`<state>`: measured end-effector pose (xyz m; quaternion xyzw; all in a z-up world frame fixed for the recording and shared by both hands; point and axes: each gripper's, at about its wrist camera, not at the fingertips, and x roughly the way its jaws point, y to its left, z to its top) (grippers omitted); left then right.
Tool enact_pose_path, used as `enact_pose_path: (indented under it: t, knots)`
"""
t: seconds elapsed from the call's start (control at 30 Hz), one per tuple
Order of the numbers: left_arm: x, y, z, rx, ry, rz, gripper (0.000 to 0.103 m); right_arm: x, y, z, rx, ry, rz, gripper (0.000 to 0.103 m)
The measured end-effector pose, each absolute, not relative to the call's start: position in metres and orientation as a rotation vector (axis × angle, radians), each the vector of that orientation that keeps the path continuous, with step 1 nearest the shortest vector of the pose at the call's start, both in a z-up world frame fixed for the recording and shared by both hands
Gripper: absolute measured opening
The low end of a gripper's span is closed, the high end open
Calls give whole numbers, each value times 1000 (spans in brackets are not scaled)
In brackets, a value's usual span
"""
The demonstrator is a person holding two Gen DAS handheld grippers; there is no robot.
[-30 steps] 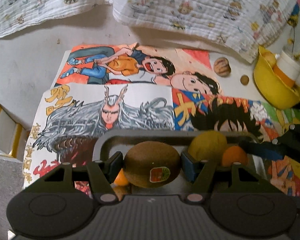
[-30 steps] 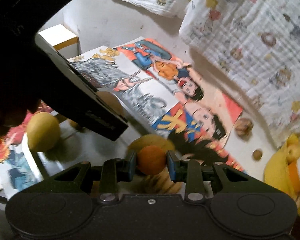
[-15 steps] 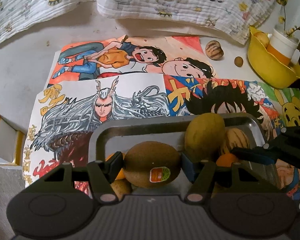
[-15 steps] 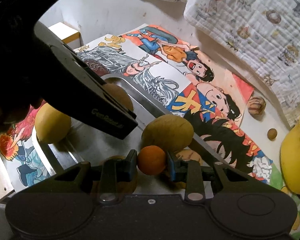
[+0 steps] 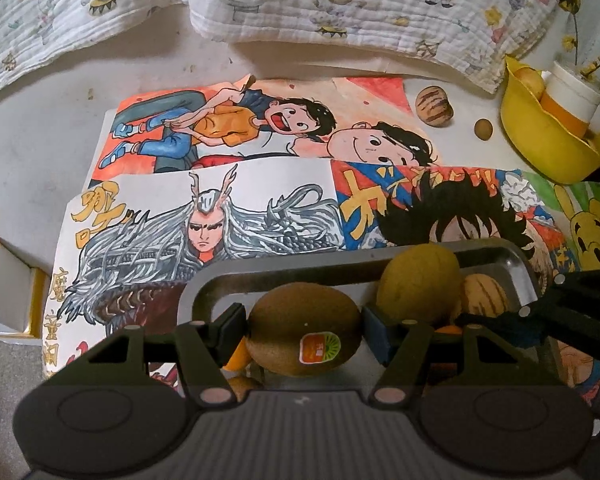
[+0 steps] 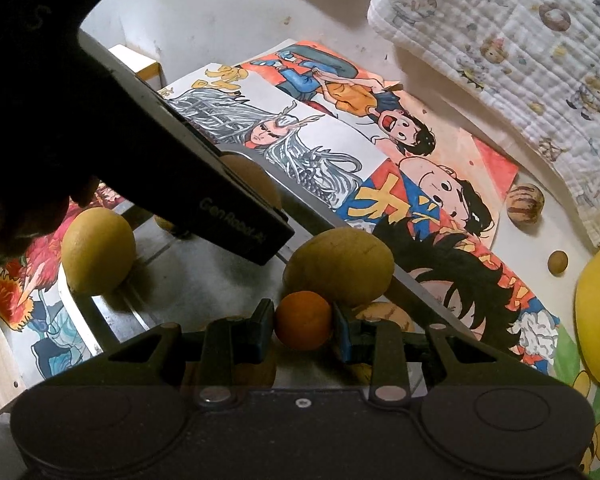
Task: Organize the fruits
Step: 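Carry the kiwi and orange over the tray with both tools and lower them, then open both tools to release the kiwi and orange on the tray and withdraw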
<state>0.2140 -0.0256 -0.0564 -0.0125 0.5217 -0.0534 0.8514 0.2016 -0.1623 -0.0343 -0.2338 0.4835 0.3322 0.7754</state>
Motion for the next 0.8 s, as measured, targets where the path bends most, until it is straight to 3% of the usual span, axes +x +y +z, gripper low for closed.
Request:
enact_pose_path:
  t: [0.3,0.47,0.6,0.8]
  knots:
    - [216,-24,-61,1,1120,-129,68,203,-161,-36,-504,1057,712,34]
    - [215,-19,-56,-43,1130,-129,69,201,-163,-33,-516,1050,707,41]
    - [212,-10,-41,-68,1092,-112,77,195,-168,-26,-519,1043,685,45]
    - [200,2,-19,-73,1036,-93,90,181,-174,-6,-474,1030,641,62]
